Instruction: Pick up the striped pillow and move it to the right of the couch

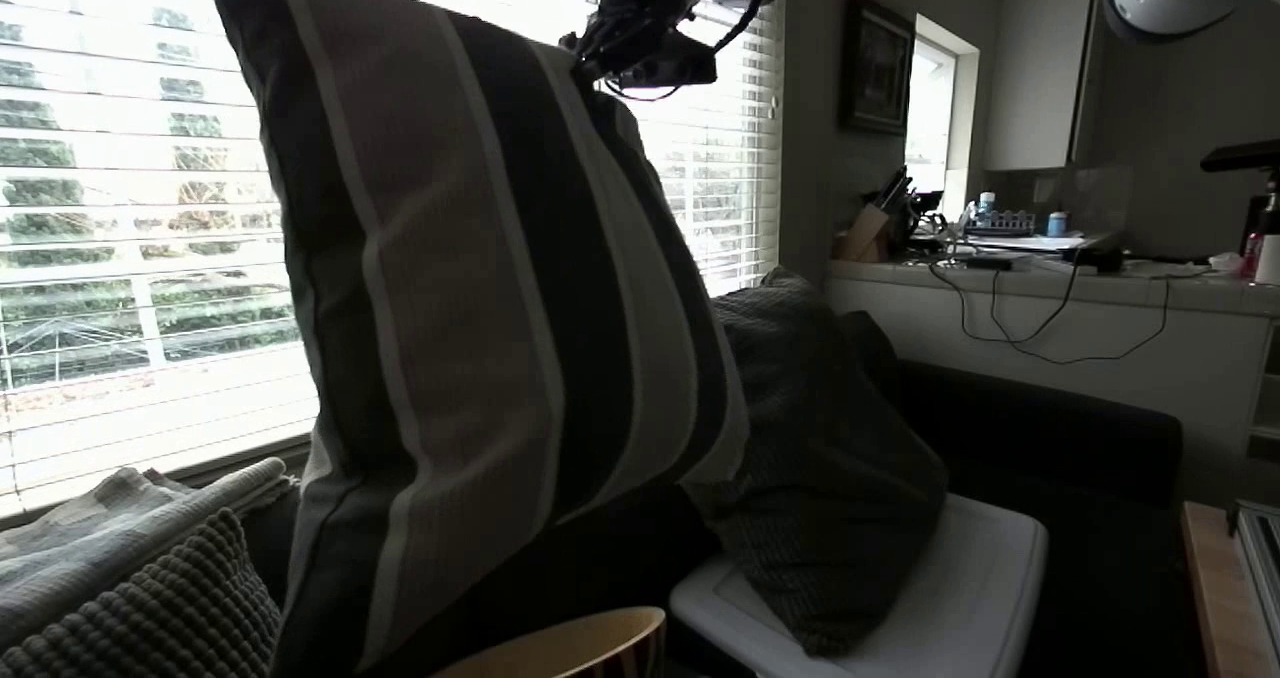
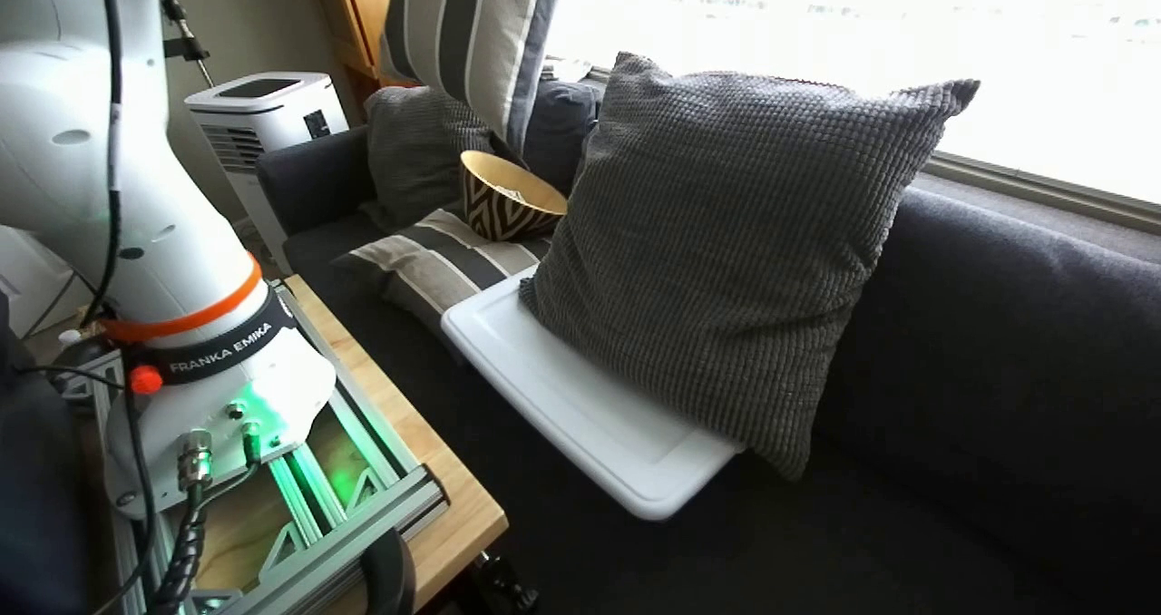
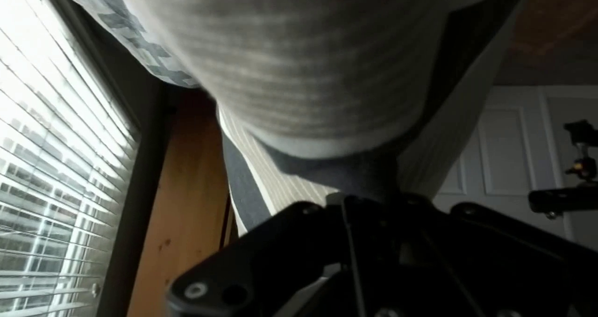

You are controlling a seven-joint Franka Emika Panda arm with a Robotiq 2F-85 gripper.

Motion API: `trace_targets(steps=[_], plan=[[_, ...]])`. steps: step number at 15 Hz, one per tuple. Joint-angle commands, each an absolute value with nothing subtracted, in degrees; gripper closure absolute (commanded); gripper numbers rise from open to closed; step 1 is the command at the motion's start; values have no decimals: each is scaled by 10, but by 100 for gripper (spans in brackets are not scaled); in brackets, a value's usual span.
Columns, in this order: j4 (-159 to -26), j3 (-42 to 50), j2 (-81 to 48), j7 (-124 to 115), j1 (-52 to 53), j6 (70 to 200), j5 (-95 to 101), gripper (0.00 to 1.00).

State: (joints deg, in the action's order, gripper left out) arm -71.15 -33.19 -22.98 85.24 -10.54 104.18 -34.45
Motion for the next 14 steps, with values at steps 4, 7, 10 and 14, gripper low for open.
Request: trace_targets(steps=[4,7,10,14], plan=[[-795,-310,-93,791,-208,948,-415,98],[-835,-181,-25,811,-176,892,-447,98],[-888,-75,36,822,-160,852,-439,98],[-946,33,89,838,-152,808,-420,98]])
